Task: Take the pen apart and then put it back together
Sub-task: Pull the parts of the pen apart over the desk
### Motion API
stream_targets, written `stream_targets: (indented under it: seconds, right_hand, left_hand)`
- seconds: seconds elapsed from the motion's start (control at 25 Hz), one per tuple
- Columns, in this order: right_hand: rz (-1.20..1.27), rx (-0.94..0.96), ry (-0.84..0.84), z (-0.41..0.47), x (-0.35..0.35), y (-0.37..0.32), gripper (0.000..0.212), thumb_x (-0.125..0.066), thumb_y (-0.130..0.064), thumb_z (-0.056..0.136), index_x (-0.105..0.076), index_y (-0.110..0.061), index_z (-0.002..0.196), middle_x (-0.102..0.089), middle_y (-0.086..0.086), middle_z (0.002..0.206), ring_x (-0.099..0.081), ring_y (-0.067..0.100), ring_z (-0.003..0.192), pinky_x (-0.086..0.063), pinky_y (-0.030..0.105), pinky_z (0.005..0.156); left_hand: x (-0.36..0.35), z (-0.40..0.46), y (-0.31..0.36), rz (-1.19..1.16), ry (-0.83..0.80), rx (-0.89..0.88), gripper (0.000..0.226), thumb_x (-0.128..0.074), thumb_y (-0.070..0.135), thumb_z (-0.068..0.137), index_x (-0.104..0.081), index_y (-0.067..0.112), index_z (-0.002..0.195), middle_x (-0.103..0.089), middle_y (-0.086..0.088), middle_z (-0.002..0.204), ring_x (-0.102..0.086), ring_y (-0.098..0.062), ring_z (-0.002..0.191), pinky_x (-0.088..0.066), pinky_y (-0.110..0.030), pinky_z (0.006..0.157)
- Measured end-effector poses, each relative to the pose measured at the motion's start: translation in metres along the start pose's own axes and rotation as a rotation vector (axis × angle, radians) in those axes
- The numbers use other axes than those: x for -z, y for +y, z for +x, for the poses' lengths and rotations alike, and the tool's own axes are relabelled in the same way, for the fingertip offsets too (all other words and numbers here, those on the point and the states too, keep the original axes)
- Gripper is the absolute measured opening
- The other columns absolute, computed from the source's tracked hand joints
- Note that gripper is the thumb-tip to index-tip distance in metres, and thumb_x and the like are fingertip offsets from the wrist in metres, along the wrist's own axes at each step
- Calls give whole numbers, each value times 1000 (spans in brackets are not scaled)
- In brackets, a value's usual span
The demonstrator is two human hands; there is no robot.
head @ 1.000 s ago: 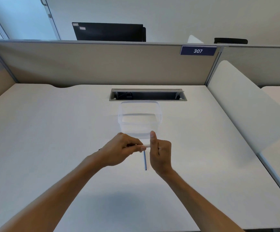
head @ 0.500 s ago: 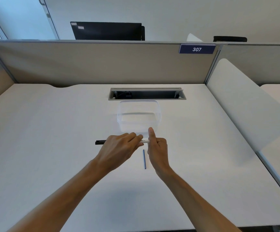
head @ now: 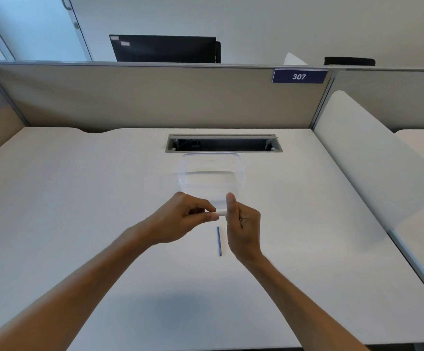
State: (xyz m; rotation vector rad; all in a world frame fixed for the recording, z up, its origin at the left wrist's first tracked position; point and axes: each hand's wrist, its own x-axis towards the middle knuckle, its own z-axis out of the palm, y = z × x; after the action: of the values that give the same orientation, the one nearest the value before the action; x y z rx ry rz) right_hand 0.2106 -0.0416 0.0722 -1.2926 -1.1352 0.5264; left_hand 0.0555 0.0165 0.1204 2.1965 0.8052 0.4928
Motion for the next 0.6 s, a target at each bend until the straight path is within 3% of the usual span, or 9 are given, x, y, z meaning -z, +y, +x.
stream_targets:
  seconds: [0.16,0.28,0.44,0.6]
  right_hand:
    - [14,-229,-49,-1,-2,4,62,-46,-34,104,-34,-13,46,-34,-1,44,-31,18,46,-29,30,48]
    - [35,-315,-107,-1,0,3,68,-45,-39,103,-39,5,51,-37,12,48,-36,22,47,-33,32,49]
    - [22,-355,-148,0,1,1,68,-43,-42,102,-39,1,51,-36,6,44,-36,19,44,-33,29,48]
    - [12,-273,-129,2,2,-2,62,-40,-35,105,-35,-6,50,-32,-4,41,-30,13,40,-28,22,44]
  left_hand:
    - [-3,-4,-7,412,128,-113,34,-51,47,95,-70,20,101,-70,5,76,-59,-15,62,-50,-35,58]
    - [-9,-6,-10,537,205,-210,33,-50,45,95,-68,19,102,-69,7,82,-61,-20,63,-50,-37,52]
    - [-10,-6,-12,610,228,-271,39,-40,47,98,-68,21,97,-62,8,75,-55,-20,56,-44,-33,44]
    - [-8,-5,-4,457,226,-187,33,-47,47,97,-69,22,93,-61,6,67,-48,-18,55,-44,-36,49]
